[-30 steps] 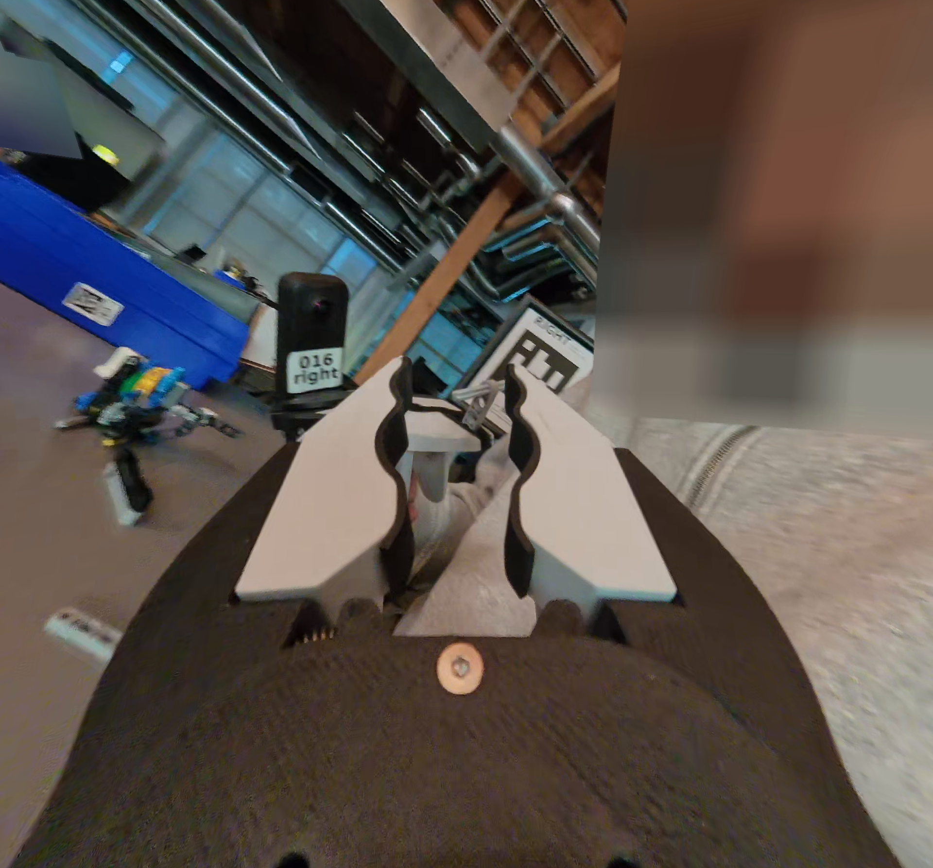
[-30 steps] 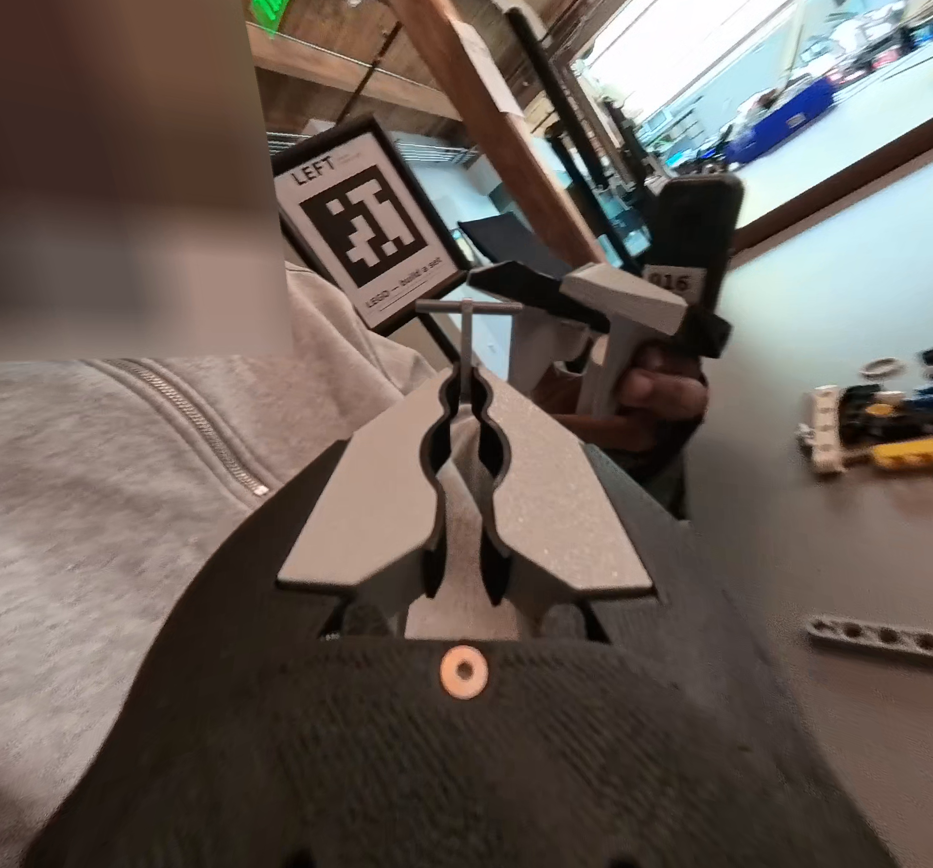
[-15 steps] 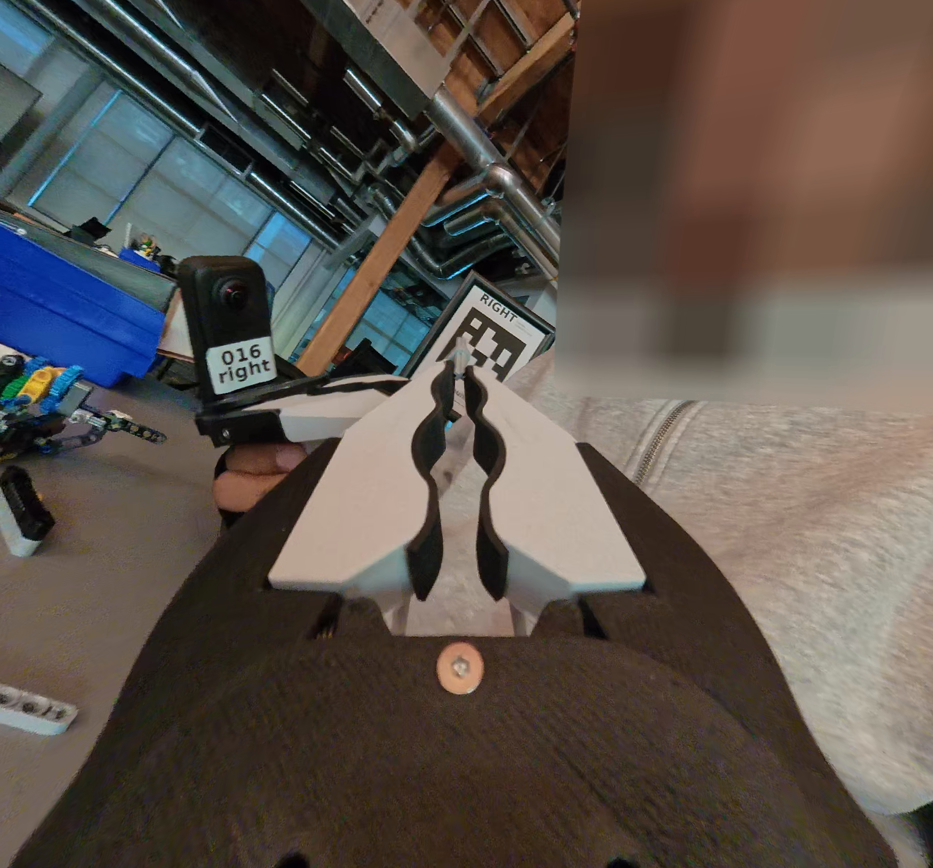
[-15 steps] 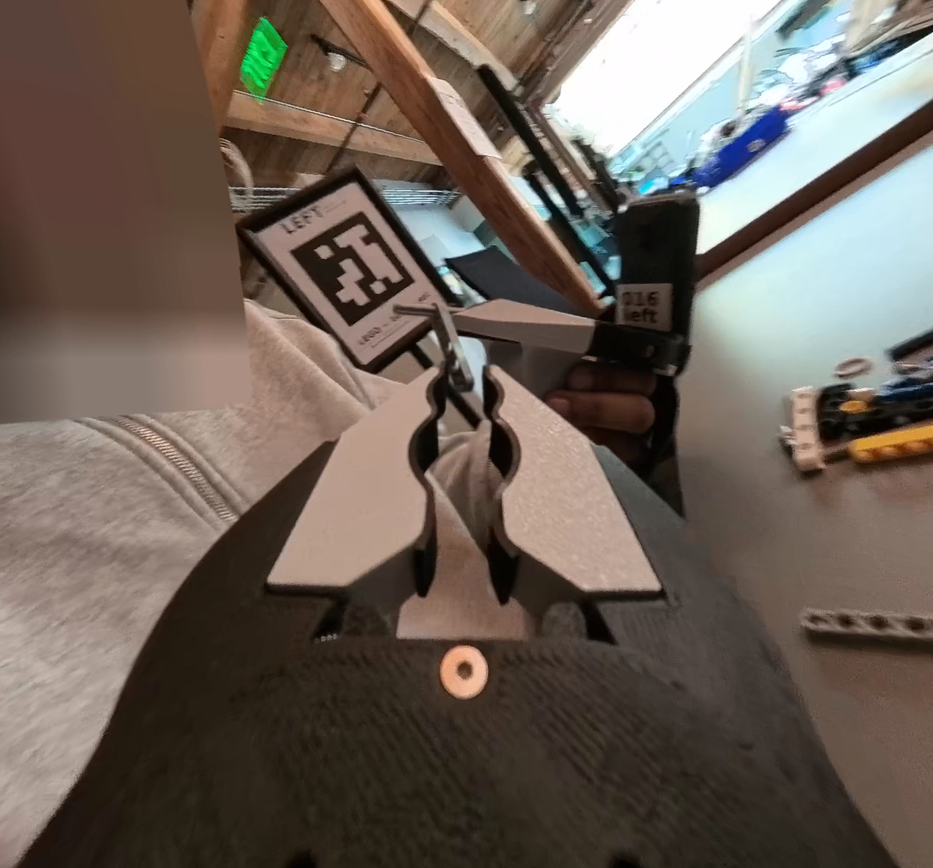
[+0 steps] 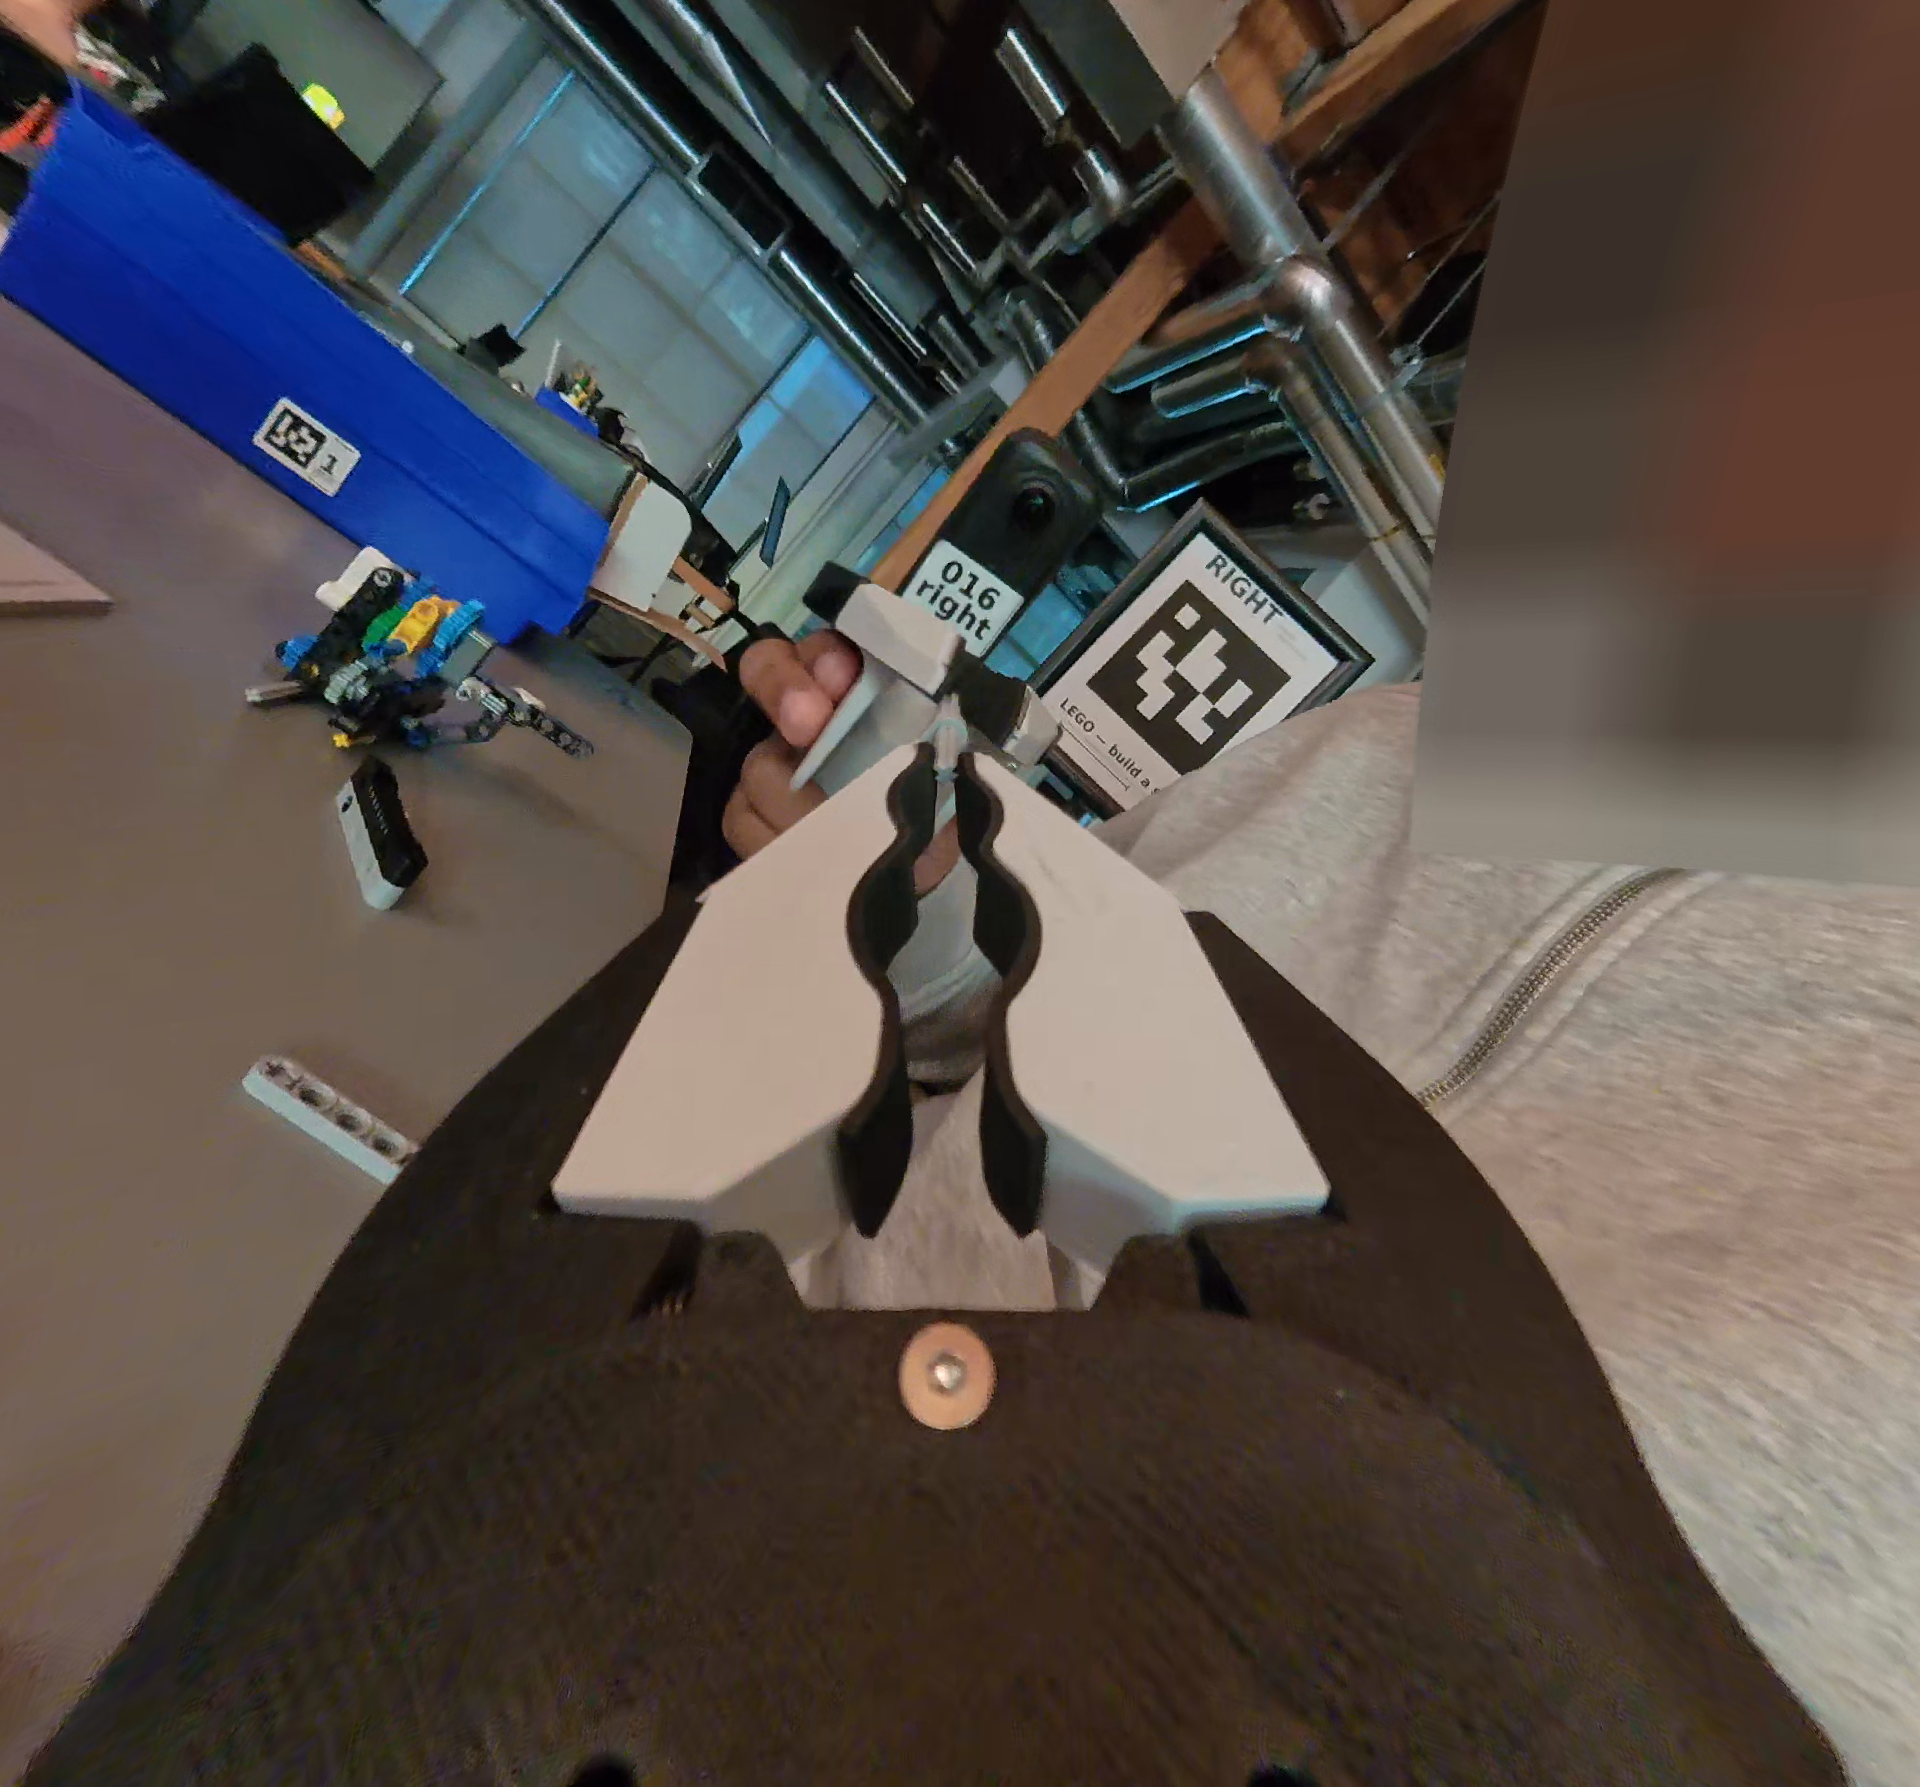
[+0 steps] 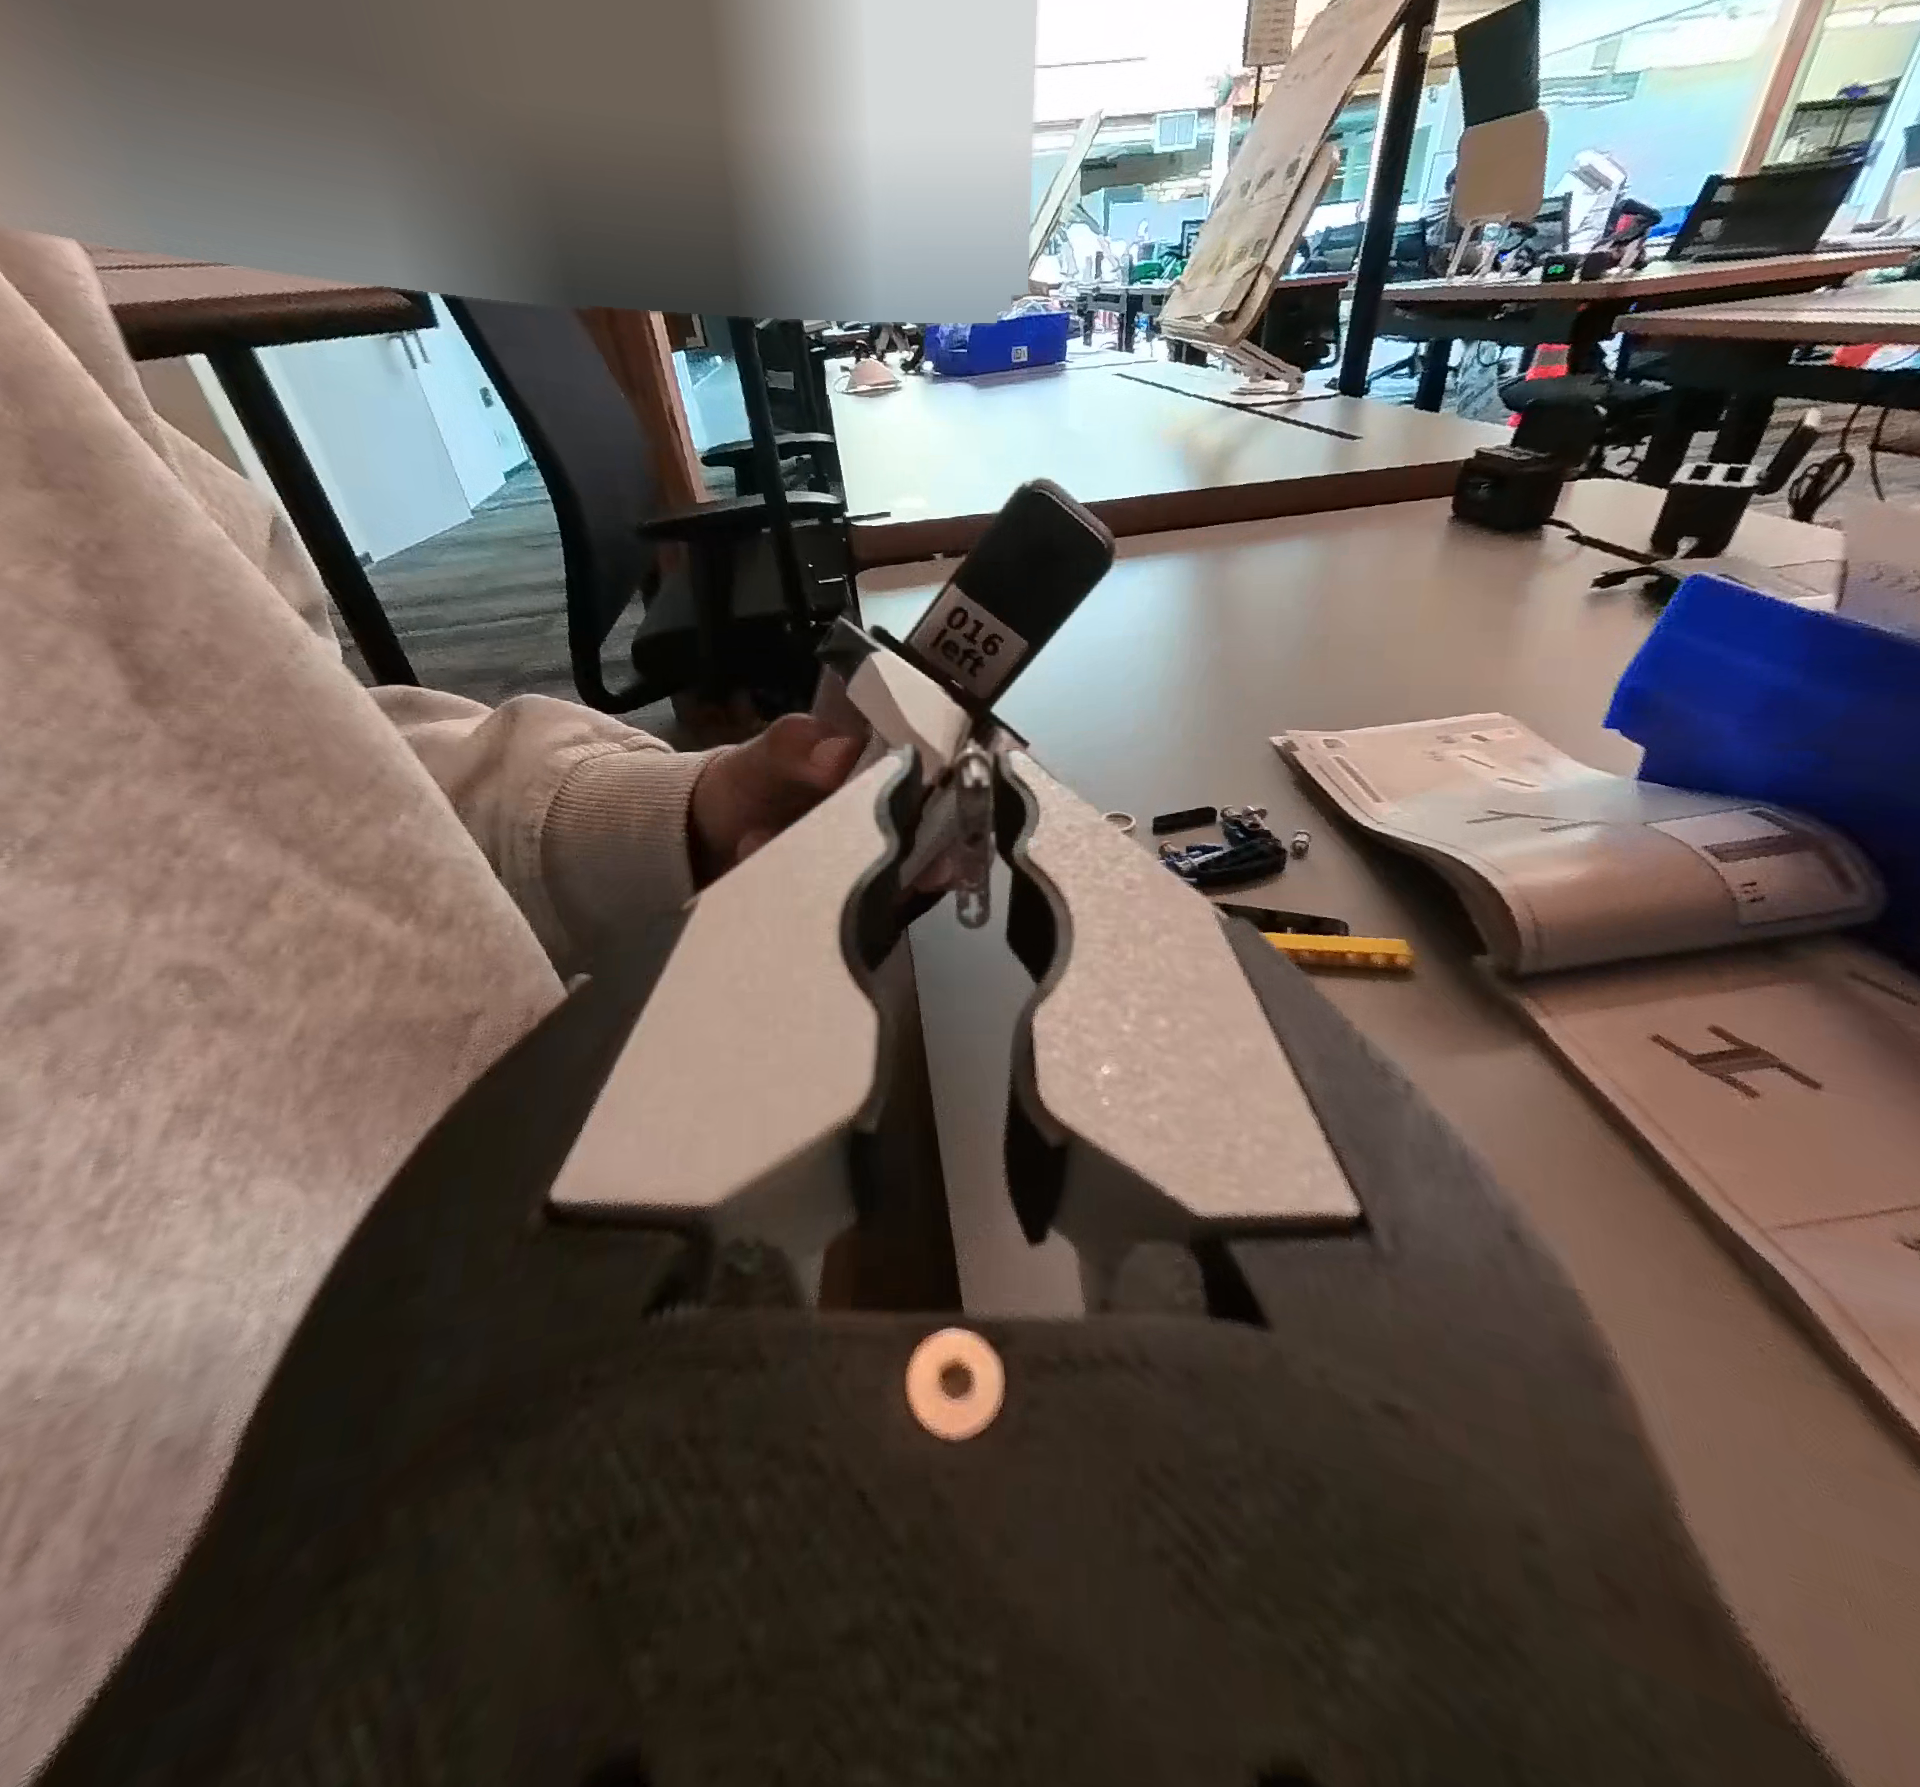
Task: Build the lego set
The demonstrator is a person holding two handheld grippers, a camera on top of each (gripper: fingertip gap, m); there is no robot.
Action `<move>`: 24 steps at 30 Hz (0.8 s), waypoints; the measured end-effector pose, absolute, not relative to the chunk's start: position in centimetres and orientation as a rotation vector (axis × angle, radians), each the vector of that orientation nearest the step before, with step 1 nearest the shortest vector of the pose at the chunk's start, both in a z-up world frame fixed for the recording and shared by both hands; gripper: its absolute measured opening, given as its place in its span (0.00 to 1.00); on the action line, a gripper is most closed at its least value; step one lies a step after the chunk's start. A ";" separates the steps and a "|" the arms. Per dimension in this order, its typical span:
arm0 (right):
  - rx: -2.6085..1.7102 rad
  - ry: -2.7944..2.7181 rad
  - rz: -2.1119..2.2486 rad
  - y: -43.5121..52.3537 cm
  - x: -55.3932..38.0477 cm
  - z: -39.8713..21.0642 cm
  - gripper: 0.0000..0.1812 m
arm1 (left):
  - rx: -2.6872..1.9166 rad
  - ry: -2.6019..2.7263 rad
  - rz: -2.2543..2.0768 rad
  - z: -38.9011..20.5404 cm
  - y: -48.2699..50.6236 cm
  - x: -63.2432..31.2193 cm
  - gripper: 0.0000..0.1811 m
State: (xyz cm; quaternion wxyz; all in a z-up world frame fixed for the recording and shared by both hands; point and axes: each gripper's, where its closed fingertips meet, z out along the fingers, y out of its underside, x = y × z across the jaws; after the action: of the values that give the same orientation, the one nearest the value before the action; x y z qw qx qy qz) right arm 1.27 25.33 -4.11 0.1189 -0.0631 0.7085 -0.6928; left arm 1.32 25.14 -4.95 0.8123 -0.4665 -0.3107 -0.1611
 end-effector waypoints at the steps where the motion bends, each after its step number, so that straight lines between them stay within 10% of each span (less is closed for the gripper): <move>1: -0.182 2.080 -2.024 25.3 1.2 -4.2 0.06 | -0.999 -0.660 -0.353 -5.0 25.3 1.4 0.00; 24: -0.213 2.143 -1.956 25.3 1.0 -5.4 0.02 | -1.025 -0.670 -0.345 -5.4 25.7 1.3 0.01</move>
State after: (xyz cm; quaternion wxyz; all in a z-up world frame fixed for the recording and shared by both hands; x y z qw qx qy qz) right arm 1.03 25.35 -5.44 0.1161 -0.0726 0.7316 -0.6678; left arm 1.26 25.73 -5.37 0.8044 -0.4784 -0.3131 -0.1612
